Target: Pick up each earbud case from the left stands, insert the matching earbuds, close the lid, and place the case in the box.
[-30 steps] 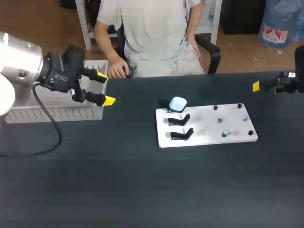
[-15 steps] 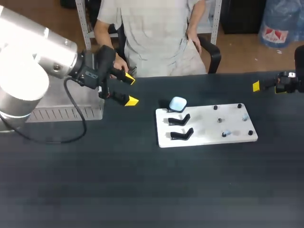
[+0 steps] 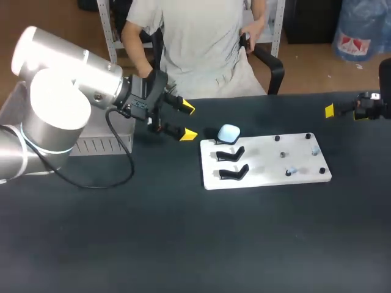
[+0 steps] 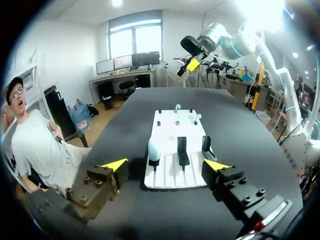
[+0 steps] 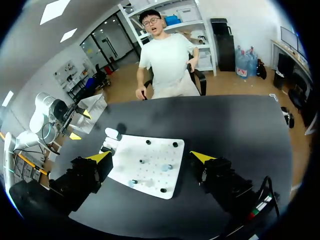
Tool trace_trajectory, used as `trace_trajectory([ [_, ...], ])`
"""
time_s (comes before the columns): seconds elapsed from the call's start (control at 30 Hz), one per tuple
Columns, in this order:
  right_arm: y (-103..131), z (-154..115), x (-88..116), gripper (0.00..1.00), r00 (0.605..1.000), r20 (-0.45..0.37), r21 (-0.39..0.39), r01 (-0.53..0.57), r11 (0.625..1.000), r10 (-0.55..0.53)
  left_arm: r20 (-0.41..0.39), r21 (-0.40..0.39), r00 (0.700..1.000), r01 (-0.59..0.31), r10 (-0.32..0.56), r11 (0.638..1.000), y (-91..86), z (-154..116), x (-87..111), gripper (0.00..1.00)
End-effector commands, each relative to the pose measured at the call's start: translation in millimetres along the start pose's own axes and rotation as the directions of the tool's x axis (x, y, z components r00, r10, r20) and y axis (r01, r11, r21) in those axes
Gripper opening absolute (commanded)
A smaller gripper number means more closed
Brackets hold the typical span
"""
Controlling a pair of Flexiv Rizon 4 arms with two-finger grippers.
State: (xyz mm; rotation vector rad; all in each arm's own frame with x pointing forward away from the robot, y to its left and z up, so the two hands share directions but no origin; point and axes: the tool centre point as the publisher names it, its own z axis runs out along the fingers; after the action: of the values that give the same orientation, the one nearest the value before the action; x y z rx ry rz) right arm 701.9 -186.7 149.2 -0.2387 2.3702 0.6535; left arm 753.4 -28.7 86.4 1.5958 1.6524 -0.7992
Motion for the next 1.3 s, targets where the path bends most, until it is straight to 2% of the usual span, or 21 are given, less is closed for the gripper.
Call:
trace_trajectory([
  [0.03,0,0,0,1.00,1.000,-0.001,0.002,0.000,1.000,0.000,0.011,0.041,1.000,-0.009,0.008,0.999,16.9,22,4.0,0.72],
  [0.07,0,0,0,1.00,1.000,-0.001,0.002,0.000,1.000,0.000,0.013,0.050,1.000,-0.010,0.009,0.999,18.6,26,4.8,0.74],
  [0.2,0,0,0,1.00,1.000,-0.001,0.002,0.000,1.000,0.000,0.025,0.064,0.999,0.019,-0.020,0.998,23.9,37,9.7,0.49],
  [0.27,0,0,0,1.00,1.000,-0.001,0.002,0.000,1.000,0.000,0.032,0.072,0.999,0.029,-0.032,0.997,24.9,40,11.7,0.46],
  [0.67,0,0,0,1.00,1.000,-0.001,0.002,0.000,1.000,0.000,0.065,0.147,0.997,0.032,-0.042,0.989,19.5,56,14.8,0.46],
  [1.1,0,0,0,1.00,1.000,-0.001,0.002,0.000,1.000,0.000,0.094,0.166,0.994,0.042,-0.058,0.985,11.7,78,10.9,0.43],
  [1.23,0,0,0,1.00,1.000,-0.001,0.002,0.000,1.000,0.000,0.105,0.155,0.992,0.047,-0.064,0.987,10.0,82,11.1,0.47],
  [1.3,0,0,0,1.00,1.000,-0.001,0.002,0.000,1.000,0.000,0.108,0.152,0.992,0.046,-0.063,0.987,9.6,84,11.0,0.58],
])
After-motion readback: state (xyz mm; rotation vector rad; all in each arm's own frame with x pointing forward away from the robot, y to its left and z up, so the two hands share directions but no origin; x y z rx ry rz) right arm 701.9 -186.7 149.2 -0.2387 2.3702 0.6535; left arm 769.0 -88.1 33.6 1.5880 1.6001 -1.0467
